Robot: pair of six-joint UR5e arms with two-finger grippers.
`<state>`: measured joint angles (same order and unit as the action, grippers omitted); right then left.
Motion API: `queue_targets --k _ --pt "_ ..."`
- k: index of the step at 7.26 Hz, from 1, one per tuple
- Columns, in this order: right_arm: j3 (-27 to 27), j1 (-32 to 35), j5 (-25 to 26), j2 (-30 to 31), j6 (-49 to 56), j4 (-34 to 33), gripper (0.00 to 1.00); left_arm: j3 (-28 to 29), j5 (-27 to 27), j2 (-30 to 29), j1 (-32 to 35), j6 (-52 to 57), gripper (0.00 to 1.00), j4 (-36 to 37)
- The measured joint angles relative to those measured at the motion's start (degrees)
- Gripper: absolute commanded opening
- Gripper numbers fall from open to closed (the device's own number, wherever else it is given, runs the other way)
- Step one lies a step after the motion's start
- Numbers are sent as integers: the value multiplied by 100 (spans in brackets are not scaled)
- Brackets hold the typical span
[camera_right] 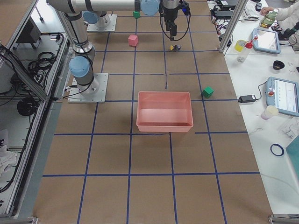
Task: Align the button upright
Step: 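Reach the left gripper to the lying button and grasp it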
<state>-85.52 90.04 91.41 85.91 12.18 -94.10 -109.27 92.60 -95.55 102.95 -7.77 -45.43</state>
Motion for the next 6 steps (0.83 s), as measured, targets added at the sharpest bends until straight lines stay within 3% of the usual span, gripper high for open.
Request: queue_targets --k 3,6 --pt "-32 -3 -8 61 -28 39 100 -446 249 -940 458 -435 94 2087" --pt "-34 -2 -9 65 -31 41 100 -537 421 -2017 733 -597 91 3934"
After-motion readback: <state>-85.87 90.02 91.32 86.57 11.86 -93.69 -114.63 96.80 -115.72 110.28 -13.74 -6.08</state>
